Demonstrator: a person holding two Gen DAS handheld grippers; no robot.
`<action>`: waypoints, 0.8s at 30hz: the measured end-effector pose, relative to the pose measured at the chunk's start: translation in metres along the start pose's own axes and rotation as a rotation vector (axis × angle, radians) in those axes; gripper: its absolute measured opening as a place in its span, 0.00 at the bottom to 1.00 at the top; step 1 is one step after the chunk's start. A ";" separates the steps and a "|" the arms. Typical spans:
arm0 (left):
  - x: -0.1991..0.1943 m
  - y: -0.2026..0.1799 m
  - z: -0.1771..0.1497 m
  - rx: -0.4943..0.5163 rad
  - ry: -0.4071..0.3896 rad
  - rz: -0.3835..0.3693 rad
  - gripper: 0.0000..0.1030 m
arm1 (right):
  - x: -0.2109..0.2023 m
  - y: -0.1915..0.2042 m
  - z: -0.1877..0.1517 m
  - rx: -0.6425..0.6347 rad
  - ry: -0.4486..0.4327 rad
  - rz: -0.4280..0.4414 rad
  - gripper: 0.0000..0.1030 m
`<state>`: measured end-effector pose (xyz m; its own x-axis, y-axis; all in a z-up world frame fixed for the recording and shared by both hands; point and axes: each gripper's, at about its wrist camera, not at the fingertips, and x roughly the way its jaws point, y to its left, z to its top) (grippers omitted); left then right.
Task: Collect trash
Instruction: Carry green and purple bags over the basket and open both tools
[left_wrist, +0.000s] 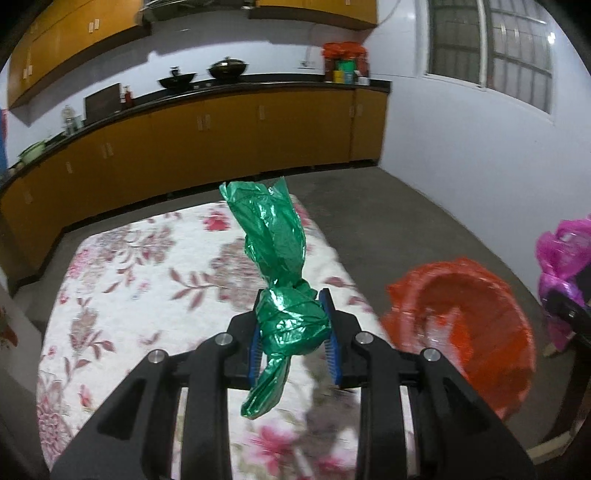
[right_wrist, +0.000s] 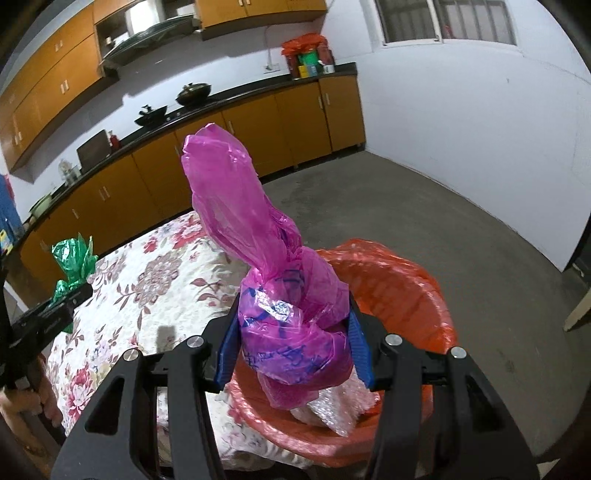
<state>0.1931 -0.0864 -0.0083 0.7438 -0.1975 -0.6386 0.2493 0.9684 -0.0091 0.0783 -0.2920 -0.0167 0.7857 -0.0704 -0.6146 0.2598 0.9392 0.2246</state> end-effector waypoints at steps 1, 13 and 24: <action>-0.001 -0.005 -0.001 0.007 0.001 -0.016 0.27 | 0.000 -0.004 0.000 0.011 0.002 -0.003 0.50; -0.002 -0.063 -0.009 0.062 0.014 -0.231 0.28 | -0.002 -0.026 -0.002 0.056 -0.005 -0.017 0.50; 0.012 -0.093 -0.014 0.086 0.049 -0.308 0.28 | -0.003 -0.031 -0.003 0.084 -0.013 -0.017 0.50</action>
<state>0.1698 -0.1763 -0.0258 0.5952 -0.4697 -0.6520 0.5108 0.8475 -0.1443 0.0664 -0.3202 -0.0242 0.7876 -0.0912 -0.6094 0.3191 0.9064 0.2768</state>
